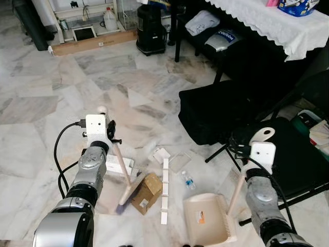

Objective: Sweep floor

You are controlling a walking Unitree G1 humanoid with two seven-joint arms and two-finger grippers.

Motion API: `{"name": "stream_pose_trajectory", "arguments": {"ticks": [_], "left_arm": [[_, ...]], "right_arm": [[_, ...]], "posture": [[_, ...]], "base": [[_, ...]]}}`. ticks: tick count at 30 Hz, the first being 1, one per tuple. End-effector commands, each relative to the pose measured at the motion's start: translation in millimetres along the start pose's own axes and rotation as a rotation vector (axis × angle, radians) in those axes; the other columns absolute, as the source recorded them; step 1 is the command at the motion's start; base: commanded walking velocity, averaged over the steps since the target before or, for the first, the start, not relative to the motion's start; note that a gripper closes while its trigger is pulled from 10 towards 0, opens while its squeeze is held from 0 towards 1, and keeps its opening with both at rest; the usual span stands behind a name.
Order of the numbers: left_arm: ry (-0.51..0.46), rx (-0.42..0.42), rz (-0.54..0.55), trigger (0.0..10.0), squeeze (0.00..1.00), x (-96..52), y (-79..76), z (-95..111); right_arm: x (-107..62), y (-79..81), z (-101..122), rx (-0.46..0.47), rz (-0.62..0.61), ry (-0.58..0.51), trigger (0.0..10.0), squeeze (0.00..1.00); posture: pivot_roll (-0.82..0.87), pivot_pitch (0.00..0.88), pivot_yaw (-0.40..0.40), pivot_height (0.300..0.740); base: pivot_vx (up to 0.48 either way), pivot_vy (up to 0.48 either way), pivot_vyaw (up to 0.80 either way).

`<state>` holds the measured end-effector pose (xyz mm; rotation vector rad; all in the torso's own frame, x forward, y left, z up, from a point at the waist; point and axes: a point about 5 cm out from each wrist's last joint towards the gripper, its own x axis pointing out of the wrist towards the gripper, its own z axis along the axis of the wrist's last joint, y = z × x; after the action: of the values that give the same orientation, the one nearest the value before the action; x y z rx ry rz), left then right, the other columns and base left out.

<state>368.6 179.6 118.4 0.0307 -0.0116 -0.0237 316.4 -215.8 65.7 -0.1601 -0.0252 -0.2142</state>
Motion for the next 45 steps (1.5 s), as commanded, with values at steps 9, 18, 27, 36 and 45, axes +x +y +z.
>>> {"name": "stream_pose_trajectory", "arguments": {"ticks": [9,18,27,36,45], "left_arm": [[0.137,0.017,-0.123,10.0,0.00,-4.0,-6.0,-12],[0.221,-0.077,-0.113,10.0,0.00,-0.9,-6.0,6],[0.301,-0.183,-0.180,10.0,0.00,-8.5,-23.3,26],[0.392,-0.484,-0.291,10.0,0.00,-20.3,-61.9,51],[0.232,-0.412,-0.262,10.0,0.00,-14.6,-47.7,89]], "right_arm": [[-1.8,10.8,1,0.013,0.003,-0.005,10.0,0.00],[-4.0,13.7,-1,0.029,-0.025,0.003,10.0,0.00],[-2.4,16.7,0,0.043,-0.040,0.010,10.0,0.00],[1.4,18.1,4,0.052,-0.049,0.005,10.0,0.00],[1.6,18.0,4,0.052,-0.047,0.008,10.0,0.00]], "posture": [[0.01,0.236,-0.011,0.740],[0.04,0.253,0.008,0.740],[0.05,0.247,0.014,0.740],[0.05,0.234,0.012,0.740],[0.05,0.229,0.006,0.740]], "base": [[0.000,0.000,0.00],[0.000,0.000,0.00],[0.000,0.000,0.00],[0.000,0.000,0.00],[0.000,0.000,0.00]]}}
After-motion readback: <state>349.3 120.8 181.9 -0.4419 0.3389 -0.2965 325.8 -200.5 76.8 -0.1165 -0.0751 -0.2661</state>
